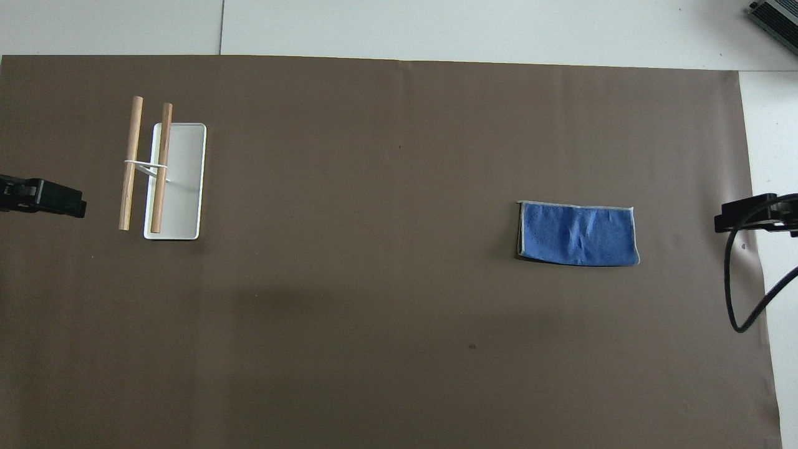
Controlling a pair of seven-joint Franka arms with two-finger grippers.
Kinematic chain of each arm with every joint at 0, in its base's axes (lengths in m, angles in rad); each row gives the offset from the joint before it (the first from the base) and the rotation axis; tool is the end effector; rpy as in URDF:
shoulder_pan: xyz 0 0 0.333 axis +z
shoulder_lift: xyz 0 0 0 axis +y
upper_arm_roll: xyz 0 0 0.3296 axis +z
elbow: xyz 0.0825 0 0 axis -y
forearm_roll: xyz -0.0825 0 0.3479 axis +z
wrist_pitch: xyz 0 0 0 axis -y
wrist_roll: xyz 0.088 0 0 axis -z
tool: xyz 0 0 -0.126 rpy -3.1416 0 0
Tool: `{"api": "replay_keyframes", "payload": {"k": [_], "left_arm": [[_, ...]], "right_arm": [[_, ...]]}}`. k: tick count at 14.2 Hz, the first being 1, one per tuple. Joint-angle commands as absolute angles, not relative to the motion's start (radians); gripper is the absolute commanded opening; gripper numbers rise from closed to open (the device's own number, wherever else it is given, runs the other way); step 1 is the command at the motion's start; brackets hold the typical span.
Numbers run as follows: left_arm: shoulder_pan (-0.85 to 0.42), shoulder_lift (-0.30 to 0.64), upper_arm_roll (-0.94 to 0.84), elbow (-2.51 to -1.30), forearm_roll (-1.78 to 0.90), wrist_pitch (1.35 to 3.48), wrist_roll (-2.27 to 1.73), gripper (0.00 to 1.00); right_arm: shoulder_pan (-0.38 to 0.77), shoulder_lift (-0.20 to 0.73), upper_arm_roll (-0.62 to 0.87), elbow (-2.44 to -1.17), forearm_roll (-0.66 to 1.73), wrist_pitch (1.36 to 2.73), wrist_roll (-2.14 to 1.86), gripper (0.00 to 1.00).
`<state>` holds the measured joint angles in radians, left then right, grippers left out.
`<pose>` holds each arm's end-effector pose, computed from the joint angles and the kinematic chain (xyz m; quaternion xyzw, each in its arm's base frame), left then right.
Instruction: Right arm passes towel to left arm to hang
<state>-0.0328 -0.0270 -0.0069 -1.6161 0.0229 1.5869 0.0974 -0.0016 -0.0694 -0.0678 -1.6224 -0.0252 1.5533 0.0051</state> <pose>0.5104 -0.0175 0.6147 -0.9976 0.0687 0.0014 0.0115 0.4924 -0.0388 0.6302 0.9992 -0.0374 -0.0003 0.0102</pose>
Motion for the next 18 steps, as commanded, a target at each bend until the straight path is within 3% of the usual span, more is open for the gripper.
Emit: {"api": "replay_keyframes", "payload": {"k": [1,9,15,18], "left_arm": [[-0.032,-0.055,-0.008,-1.646,0.038,1.589,0.084,1.00],[-0.032,-0.055,-0.008,-1.646,0.038,1.589,0.086,1.00],[-0.032,-0.055,-0.008,-1.644,0.038,1.589,0.084,1.00],[-0.032,-0.055,-0.008,-1.646,0.038,1.589,0.084,1.00]], "right_arm": [[-0.005,-0.092,-0.066,-1.657,-0.034,1.589,0.018,1.00],[0.005,-0.107,-0.060,-1.693,-0.032,1.592,0.017,1.00],[0.014,-0.120,-0.058,-1.833,-0.032,1.761,0.021,1.00],[0.029,-0.101,-0.057,-1.955,-0.023,1.952,0.026,1.00]]}}
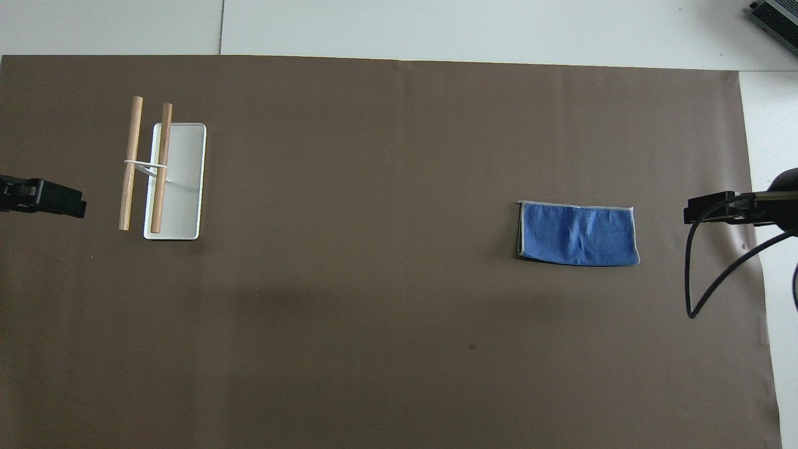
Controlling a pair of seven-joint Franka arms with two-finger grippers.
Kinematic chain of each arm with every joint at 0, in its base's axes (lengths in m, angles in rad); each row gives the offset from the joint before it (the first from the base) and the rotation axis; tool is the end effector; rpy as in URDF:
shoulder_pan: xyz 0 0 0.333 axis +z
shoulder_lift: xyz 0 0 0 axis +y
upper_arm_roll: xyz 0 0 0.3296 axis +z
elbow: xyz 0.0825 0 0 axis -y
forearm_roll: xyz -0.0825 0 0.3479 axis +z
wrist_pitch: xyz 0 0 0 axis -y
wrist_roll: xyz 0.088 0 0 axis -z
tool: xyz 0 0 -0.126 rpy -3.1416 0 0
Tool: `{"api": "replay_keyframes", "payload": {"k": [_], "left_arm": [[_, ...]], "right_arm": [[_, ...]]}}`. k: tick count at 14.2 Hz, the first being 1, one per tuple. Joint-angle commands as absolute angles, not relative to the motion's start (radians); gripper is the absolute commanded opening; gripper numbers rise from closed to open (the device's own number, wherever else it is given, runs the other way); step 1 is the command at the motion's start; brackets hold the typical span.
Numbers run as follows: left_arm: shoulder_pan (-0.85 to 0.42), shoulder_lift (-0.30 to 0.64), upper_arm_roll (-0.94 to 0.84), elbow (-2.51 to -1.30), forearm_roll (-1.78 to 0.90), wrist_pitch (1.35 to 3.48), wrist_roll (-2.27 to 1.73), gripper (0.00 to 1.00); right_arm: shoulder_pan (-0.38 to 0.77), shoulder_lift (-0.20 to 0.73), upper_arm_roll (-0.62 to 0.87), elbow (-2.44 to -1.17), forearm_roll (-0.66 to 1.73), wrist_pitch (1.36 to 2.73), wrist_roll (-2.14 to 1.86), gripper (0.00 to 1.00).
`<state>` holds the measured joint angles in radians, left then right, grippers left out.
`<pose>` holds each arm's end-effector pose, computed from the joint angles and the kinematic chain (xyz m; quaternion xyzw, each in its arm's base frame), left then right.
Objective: Right arm passes towel to left arm to hang
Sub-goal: 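Reach the right gripper down onto the blue towel and grasp it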
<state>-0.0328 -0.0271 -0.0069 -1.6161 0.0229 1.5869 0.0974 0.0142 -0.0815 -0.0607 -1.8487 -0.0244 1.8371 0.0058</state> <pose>0.5103 -0.0175 0.6147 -0.9976 0.0687 0.0014 0.0115 0.5086 -0.0271 0.5616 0.9991 -0.0233 0.0347 0.0101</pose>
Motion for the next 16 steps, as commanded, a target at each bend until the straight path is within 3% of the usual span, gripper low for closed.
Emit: {"api": "replay_keyframes", "payload": {"k": [1,10,16], "left_arm": [[-0.032,-0.055,-0.008,-1.646,0.038,1.589,0.084,1.00],[-0.032,-0.055,-0.008,-1.646,0.038,1.589,0.084,1.00],[-0.032,-0.055,-0.008,-1.646,0.038,1.589,0.084,1.00]], "right_arm": [[0.049,-0.080,-0.058,-1.980,-0.023,1.997,0.026,1.00],[0.080,0.084,-0.057,-2.213,0.010,2.431,0.026,1.00],[0.078,0.165,-0.057,-2.256,0.041,2.577,0.002,1.00]]}}
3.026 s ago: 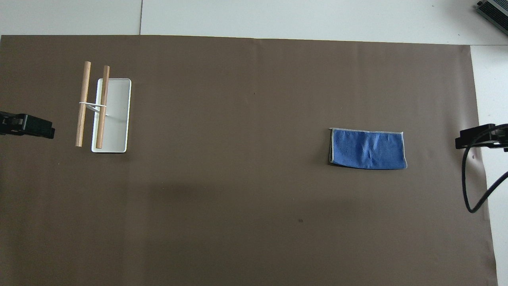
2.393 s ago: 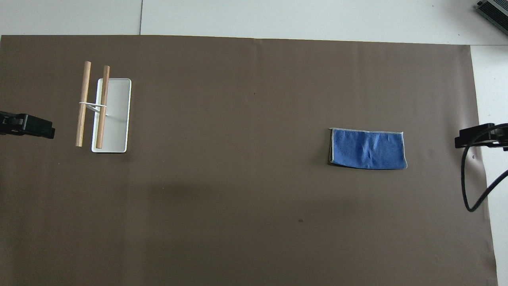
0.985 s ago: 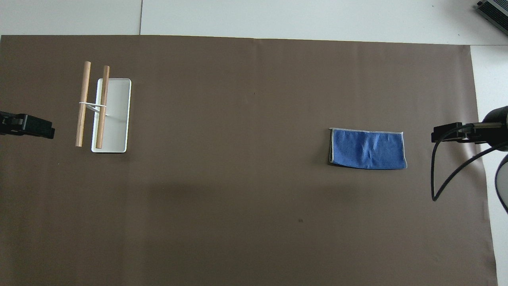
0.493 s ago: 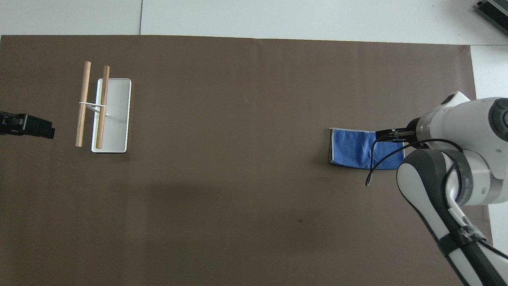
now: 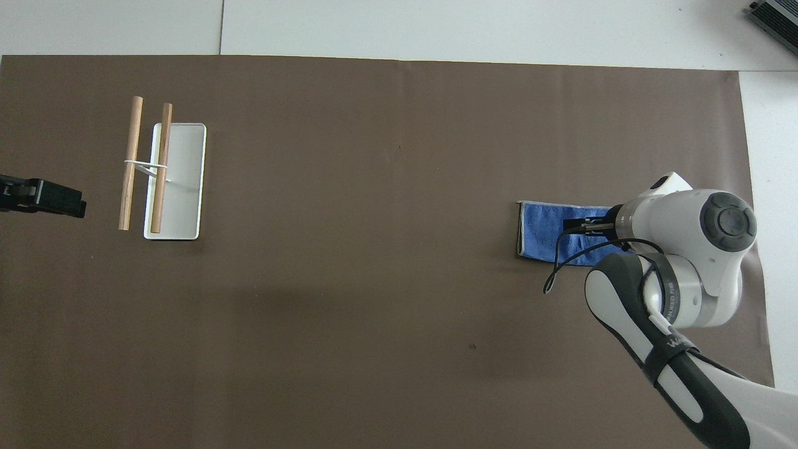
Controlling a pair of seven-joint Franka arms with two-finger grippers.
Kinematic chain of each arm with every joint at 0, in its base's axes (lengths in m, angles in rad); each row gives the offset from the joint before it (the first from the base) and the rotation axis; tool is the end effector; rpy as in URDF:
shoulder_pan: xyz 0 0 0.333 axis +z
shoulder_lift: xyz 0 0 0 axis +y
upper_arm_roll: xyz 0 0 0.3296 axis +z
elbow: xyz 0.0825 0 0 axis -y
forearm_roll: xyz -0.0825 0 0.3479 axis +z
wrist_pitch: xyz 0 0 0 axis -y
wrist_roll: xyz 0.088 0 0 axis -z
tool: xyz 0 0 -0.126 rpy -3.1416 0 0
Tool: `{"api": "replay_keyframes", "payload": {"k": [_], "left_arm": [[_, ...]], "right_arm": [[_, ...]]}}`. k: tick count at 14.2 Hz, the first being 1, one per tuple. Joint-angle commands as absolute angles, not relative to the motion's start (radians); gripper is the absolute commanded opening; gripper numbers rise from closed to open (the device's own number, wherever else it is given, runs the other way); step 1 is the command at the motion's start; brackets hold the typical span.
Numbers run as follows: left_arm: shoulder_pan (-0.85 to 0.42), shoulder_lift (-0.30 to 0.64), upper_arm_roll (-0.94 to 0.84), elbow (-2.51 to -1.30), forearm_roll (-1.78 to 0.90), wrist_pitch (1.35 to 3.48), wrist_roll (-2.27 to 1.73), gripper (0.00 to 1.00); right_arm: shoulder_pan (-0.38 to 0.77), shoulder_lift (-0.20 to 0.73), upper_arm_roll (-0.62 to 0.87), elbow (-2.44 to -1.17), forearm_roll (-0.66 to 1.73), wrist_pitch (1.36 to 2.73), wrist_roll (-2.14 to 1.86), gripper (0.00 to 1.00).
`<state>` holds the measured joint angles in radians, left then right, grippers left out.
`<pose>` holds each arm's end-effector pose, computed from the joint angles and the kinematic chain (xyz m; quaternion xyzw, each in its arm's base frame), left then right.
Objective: Right arm passes towel to left arm to hang
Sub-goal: 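Reach the right gripper down onto the blue towel and grasp it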
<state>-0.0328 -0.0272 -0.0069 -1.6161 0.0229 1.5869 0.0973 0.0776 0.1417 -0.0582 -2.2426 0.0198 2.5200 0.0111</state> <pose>0.5103 -0.0175 0.6148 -0.9976 0.0686 0.0013 0.0115 0.5313 0.0107 0.3387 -0.9977 0.0029 -0.0679 0.0033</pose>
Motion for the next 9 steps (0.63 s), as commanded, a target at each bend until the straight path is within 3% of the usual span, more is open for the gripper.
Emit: {"api": "replay_keyframes", "payload": {"k": [1,9], "left_arm": [[-0.032,-0.055,-0.008,-1.644,0.038,1.589,0.084,1.00],[-0.032,-0.055,-0.008,-1.644,0.038,1.589,0.084,1.00]], "right_arm": [[0.078,0.178,-0.057,-2.258,0.041,2.594,-0.015,1.00],[0.078,0.206,-0.054,-2.266,0.041,2.605,-0.040,1.00]]}}
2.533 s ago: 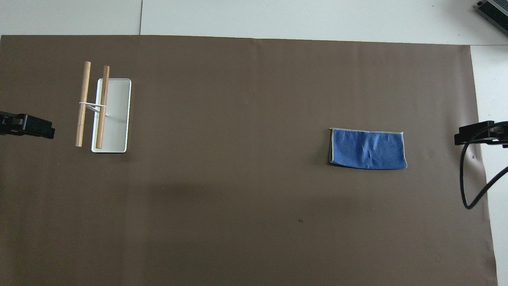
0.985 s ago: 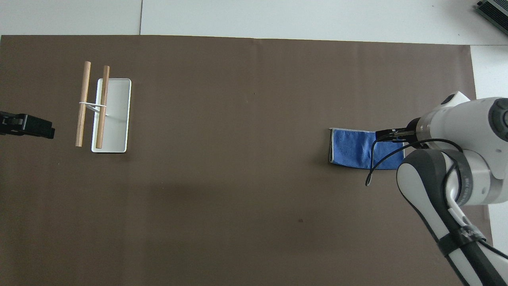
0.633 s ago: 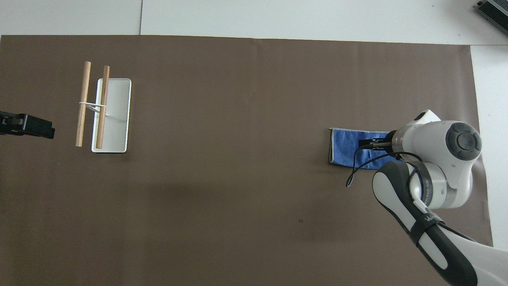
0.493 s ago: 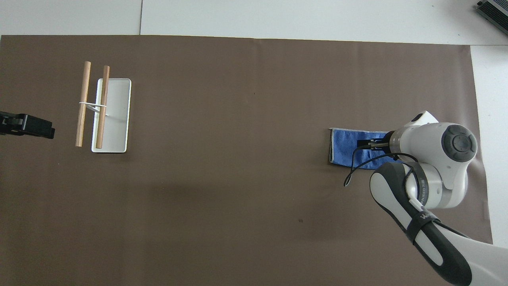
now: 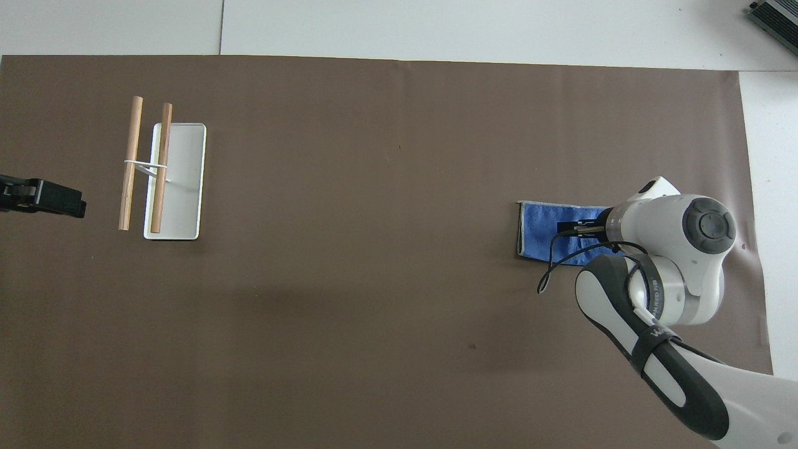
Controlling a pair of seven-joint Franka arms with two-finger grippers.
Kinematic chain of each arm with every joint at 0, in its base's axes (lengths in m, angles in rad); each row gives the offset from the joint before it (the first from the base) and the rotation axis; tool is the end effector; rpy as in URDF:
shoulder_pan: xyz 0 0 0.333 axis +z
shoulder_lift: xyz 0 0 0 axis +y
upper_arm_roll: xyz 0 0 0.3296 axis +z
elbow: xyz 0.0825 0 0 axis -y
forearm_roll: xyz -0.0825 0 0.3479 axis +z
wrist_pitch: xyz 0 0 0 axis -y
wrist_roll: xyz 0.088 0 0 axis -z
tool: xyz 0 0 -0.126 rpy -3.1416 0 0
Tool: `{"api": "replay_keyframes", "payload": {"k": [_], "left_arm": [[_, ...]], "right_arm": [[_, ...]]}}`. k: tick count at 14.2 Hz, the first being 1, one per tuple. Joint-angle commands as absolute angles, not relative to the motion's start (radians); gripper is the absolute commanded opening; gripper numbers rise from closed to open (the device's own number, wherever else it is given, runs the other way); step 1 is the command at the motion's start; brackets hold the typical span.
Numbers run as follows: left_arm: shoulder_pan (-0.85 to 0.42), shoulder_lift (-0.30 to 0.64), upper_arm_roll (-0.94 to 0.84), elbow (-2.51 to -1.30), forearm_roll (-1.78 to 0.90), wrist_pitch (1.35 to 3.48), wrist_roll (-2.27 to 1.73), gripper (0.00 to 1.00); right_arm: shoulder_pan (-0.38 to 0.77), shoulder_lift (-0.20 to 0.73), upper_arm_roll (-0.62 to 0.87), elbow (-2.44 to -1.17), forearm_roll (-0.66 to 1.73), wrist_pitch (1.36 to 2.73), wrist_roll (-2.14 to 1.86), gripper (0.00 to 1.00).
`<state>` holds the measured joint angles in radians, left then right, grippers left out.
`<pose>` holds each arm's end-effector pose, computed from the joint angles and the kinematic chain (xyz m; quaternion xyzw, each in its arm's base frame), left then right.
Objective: Right arm passes towel to left arm to hang
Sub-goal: 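Reach the right gripper down onto the blue towel and grasp it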
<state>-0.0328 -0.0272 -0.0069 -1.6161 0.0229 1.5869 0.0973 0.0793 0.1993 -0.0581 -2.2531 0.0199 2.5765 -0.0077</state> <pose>0.5103 -0.0175 0.6148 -0.9976 0.0686 0.0013 0.0115 0.5338 0.0115 0.3097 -0.9980 -0.0073 -0.0622 0.0006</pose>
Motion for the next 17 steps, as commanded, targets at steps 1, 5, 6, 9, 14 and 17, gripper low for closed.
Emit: {"api": "replay_keyframes", "payload": {"k": [1,5,6,9,14,17], "left_arm": [[-0.032,-0.055,-0.008,-1.646,0.038,1.589,0.086,1.00],[-0.032,-0.055,-0.008,-1.646,0.038,1.589,0.084,1.00],[-0.032,-0.055,-0.008,-1.646,0.038,1.589,0.084,1.00],[-0.032,-0.055,-0.008,-1.646,0.038,1.589,0.084,1.00],[-0.032,-0.055,-0.008,-1.646,0.038,1.589,0.084,1.00],[-0.032,-0.055,-0.008,-1.646,0.038,1.589,0.084,1.00]], "right_arm": [[0.080,0.207,-0.055,-2.270,0.041,2.612,-0.040,1.00],[0.080,0.207,-0.054,-2.279,0.041,2.620,-0.051,0.33],[0.080,0.207,-0.054,-2.279,0.041,2.619,-0.048,0.13],[0.080,0.207,-0.054,-2.275,0.043,2.612,-0.040,0.00],[0.080,0.158,-0.014,-2.169,0.049,2.461,-0.020,0.00],[0.080,0.129,0.008,-2.071,0.051,2.329,-0.021,0.00]]}}
